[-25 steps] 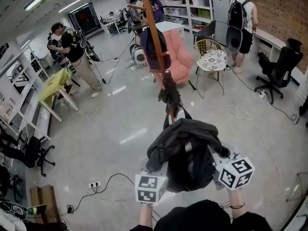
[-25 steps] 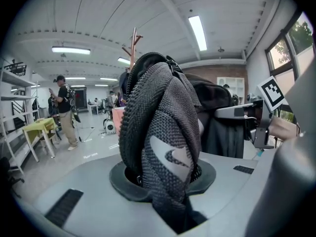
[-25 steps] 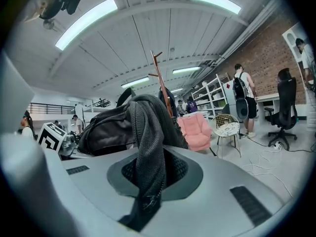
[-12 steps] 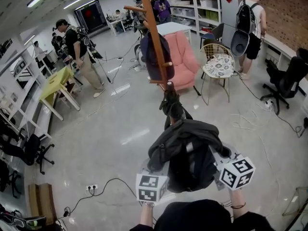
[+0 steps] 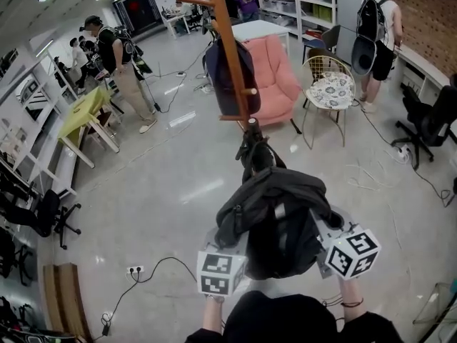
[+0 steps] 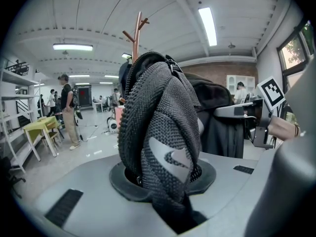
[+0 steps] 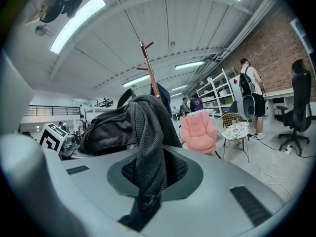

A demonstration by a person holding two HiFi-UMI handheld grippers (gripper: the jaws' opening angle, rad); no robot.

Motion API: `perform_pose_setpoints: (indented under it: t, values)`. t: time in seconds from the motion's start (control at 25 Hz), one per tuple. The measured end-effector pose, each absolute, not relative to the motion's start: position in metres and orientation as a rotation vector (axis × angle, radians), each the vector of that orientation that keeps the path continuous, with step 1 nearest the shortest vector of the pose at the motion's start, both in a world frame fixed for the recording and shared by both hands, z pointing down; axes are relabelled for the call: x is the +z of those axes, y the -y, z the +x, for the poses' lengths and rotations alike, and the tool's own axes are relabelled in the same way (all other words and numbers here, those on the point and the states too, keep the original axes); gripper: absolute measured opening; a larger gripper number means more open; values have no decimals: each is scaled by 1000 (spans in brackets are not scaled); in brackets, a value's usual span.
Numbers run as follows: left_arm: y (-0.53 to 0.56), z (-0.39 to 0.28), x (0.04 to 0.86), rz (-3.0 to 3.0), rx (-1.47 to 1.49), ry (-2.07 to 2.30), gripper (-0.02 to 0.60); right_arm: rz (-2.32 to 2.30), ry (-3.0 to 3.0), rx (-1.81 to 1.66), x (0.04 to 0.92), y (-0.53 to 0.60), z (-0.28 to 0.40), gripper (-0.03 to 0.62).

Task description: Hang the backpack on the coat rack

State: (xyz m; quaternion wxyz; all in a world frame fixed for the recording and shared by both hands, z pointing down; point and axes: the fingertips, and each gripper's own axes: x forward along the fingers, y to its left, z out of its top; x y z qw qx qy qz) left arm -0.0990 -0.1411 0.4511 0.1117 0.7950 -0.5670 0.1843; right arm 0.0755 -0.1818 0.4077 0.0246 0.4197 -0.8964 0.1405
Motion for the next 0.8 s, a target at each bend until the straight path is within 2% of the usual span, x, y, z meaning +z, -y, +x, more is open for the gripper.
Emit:
perform_pose_setpoints:
  t: [0.8]
  values:
    - [259,-110,427,2366,521,1666,112,1340,2798,408,379,300,64,38]
